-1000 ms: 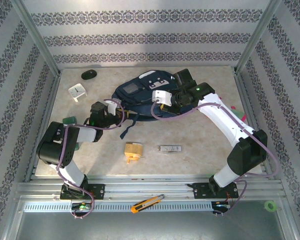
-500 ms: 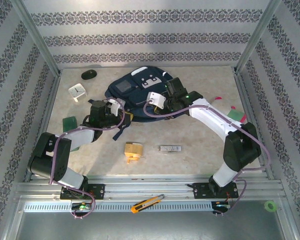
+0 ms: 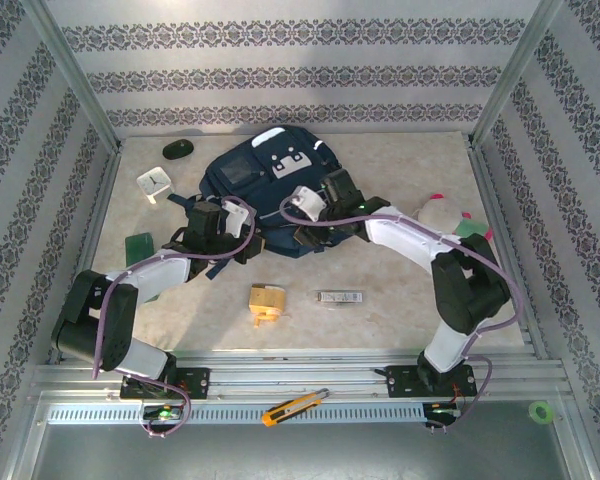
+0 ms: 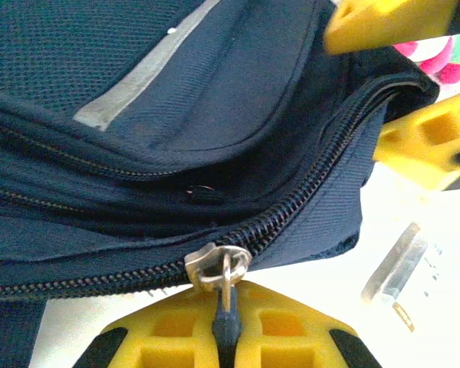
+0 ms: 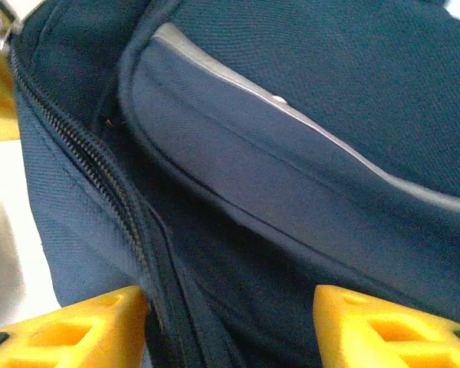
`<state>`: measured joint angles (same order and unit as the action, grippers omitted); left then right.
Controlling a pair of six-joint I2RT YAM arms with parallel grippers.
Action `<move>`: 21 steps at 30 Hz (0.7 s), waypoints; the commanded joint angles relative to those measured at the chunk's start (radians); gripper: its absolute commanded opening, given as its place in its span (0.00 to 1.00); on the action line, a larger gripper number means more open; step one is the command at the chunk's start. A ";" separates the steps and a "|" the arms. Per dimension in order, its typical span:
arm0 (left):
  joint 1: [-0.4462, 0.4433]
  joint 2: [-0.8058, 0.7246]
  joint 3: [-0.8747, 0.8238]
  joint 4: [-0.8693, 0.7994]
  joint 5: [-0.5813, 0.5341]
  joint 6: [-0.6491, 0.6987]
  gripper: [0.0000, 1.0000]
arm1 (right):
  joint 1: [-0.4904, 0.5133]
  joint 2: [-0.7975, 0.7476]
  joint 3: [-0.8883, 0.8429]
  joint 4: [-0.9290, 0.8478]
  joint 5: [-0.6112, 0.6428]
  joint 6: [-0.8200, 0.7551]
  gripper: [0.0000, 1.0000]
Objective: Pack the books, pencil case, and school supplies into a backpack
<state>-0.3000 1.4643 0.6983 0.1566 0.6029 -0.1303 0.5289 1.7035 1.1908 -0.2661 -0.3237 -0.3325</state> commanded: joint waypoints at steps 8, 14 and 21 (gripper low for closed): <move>-0.008 0.072 0.050 -0.120 -0.067 0.022 0.00 | -0.080 -0.118 -0.188 0.094 0.022 0.674 0.60; -0.011 0.101 0.077 -0.172 -0.064 0.035 0.00 | -0.077 -0.018 -0.184 0.139 0.024 0.846 0.48; -0.077 0.124 0.123 -0.218 0.021 0.067 0.02 | -0.051 0.070 -0.244 0.295 0.150 1.016 0.33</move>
<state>-0.3355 1.5669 0.7784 -0.0189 0.5510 -0.1043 0.4629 1.7443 0.9737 -0.0479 -0.2543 0.5636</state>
